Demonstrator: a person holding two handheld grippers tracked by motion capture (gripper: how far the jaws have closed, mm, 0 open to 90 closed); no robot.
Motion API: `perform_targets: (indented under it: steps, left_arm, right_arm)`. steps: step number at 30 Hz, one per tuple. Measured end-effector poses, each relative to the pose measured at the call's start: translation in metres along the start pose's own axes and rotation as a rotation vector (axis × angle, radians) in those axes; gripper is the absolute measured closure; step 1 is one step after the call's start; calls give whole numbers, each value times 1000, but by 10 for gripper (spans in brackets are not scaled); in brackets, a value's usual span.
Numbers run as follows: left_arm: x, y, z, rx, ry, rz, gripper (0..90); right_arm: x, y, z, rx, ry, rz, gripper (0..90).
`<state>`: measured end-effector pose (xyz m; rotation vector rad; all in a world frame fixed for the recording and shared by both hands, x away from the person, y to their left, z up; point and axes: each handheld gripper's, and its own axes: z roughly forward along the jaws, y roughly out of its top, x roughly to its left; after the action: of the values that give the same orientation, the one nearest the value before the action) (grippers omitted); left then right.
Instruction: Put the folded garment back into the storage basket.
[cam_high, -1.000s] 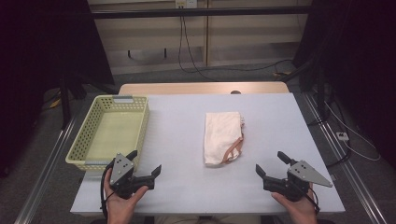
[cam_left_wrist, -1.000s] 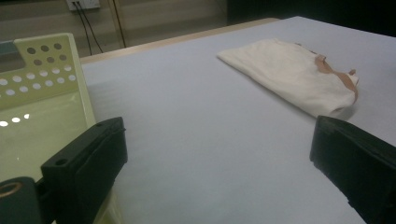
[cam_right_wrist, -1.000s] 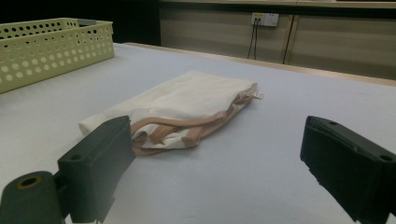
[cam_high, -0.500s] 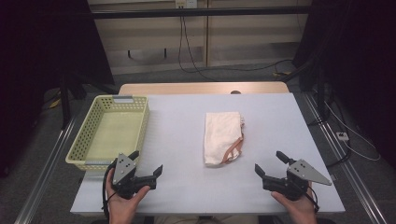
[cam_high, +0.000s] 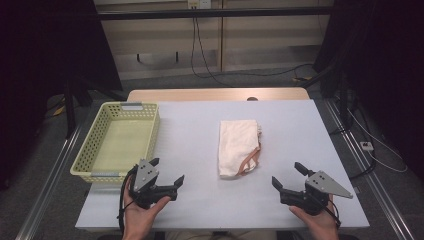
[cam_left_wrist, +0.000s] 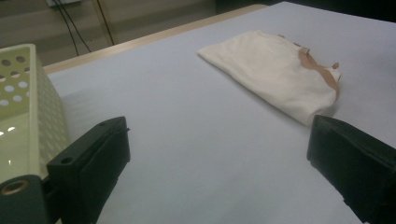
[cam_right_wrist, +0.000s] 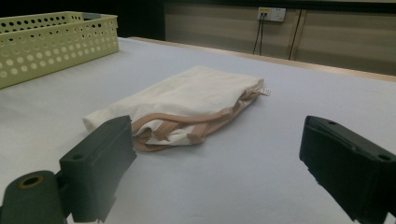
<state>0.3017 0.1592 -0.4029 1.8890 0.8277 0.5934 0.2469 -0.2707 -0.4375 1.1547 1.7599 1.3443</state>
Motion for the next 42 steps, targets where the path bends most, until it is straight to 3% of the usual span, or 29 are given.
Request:
perform_targets:
  steps: [5,11,16,22,42]
  left_arm:
    - [-2,9,13,12,-16,-20,72]
    - [-2,14,26,26,-23,-16,75]
    - [0,14,41,76,-56,-45,78]
    - [5,13,52,113,-53,-60,82]
    - [-1,37,87,118,-66,-86,83]
  right_arm:
    - [-2,0,0,3,-8,4,101]
    - [-1,-2,-1,12,-8,4,100]
    - [-1,-2,-1,12,-5,0,100]
    - [0,-3,0,20,7,-5,100]
    - [4,1,9,20,39,-26,99]
